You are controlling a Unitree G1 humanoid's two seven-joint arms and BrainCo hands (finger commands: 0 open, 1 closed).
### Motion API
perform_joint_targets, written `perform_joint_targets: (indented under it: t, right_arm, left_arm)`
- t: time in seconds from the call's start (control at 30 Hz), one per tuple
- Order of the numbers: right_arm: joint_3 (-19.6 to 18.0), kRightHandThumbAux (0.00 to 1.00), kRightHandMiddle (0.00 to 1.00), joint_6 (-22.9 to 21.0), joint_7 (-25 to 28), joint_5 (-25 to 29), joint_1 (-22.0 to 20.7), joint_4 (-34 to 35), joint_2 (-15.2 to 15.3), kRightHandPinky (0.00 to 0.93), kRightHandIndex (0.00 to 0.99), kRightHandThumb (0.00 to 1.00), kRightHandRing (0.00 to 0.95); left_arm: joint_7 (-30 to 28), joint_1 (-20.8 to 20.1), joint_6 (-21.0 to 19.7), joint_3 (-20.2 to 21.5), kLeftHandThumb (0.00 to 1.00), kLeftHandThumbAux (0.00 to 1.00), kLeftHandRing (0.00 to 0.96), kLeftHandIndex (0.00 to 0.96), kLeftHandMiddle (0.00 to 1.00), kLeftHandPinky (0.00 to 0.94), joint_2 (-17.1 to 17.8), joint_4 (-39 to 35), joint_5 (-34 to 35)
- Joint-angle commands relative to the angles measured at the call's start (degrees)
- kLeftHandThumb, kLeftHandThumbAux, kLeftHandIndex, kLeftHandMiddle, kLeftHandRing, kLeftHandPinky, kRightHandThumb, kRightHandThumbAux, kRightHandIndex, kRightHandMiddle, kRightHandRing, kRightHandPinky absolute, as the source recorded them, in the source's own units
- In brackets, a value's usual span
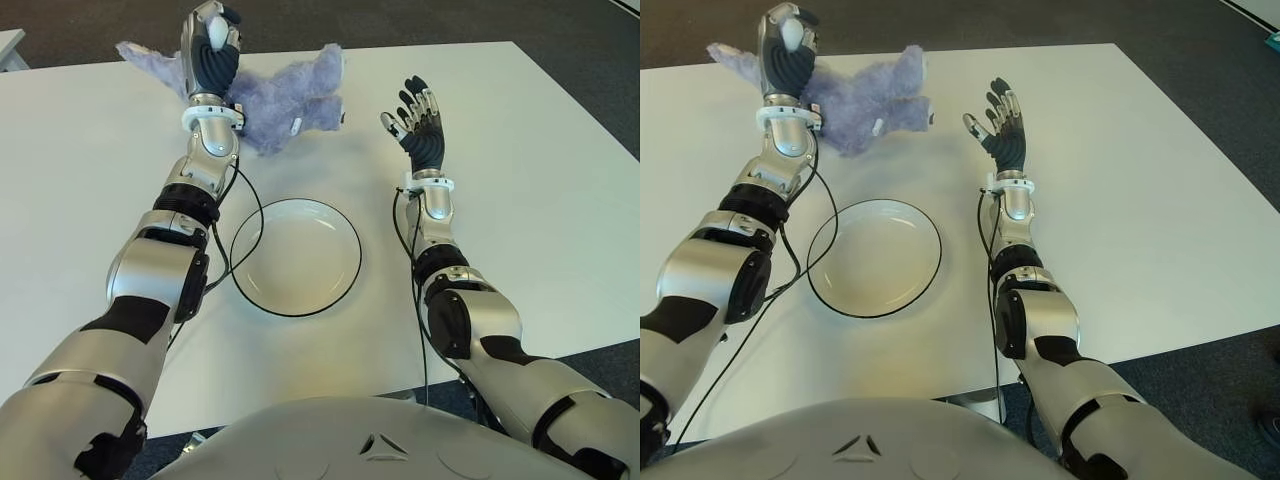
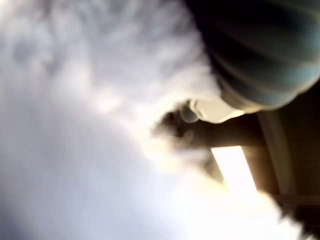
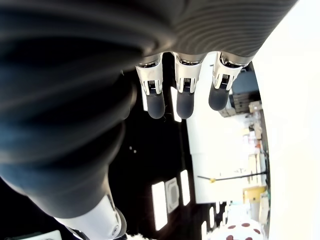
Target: Put the doll into the plate.
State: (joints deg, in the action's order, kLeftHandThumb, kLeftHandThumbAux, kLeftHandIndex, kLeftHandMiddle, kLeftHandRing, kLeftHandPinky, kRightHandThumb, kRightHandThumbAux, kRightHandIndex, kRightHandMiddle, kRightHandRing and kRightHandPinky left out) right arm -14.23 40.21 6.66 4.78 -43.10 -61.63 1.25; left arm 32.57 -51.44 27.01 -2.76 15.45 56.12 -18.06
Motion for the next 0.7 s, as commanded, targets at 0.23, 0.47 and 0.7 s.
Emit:
perform_joint_targets:
  t: [0.23, 0.47, 0.7]
  right_arm:
    - [-0.4, 0.840, 0.105, -0.3, 0.1, 1.4, 4.0, -2.7, -1.5, 0.077, 0.101, 0.299, 0.085]
    - [-0.4, 0.841, 0.098, -0.1, 0.1, 1.2, 4.0, -2.8, -1.5, 0.073, 0.088, 0.296, 0.079]
    - [-0.2, 0.850, 0.093, 0.0, -0.2, 0.9, 4.0, -2.8, -1.4, 0.071, 0.076, 0.257, 0.076]
  left_arm:
    - [0.0, 2.3, -1.2, -0.1, 0.746, 0.693, 0.879, 0.443, 0.868, 0.874, 0.9, -3.5, -1.1]
    - [-0.8, 2.9, -0.2, -0.1, 0.747, 0.693, 0.879, 0.443, 0.870, 0.876, 1.2, -4.6, -1.0]
    - [-1.6, 3.9, -0.3, -0.2, 0.746, 0.694, 0.878, 0.443, 0.869, 0.875, 1.3, -6.6, -1.0]
